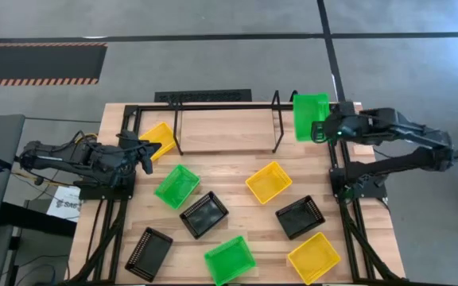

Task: Stack baskets on shelf by color
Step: Put the top right green bin on the shelf

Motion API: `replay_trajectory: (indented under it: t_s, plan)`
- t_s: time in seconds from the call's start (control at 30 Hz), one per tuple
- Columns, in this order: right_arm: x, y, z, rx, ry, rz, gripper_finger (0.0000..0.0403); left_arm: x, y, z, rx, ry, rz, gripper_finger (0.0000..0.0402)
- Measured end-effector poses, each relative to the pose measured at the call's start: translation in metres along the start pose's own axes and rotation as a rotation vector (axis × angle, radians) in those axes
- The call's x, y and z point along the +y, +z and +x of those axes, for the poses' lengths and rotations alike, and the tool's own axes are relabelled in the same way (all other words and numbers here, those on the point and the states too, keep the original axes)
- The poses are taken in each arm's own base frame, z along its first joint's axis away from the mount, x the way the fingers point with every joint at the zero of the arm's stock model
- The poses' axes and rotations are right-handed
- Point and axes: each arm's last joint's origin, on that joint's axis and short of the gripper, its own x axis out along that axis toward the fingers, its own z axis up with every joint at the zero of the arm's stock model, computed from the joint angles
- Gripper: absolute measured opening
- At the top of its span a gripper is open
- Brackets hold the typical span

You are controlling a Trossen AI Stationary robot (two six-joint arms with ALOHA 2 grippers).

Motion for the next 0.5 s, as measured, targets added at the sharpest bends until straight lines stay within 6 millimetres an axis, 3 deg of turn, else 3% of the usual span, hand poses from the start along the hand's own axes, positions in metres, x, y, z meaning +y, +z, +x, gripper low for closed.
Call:
replay_trajectory:
  t_s: [0.17, 0.5]
  plan:
    - [0.043, 0.014, -0.008, -0.084, 0.101, -0.086, 0.0003, 0.0, 0.0, 0.0, 0.0, 0.0, 0.0, 0.0]
    - [0.128, 0.011, 0.038, -0.058, 0.185, -0.148, 0.0003, 0.0, 0.0, 0.0, 0.0, 0.001, 0.0, 0.0]
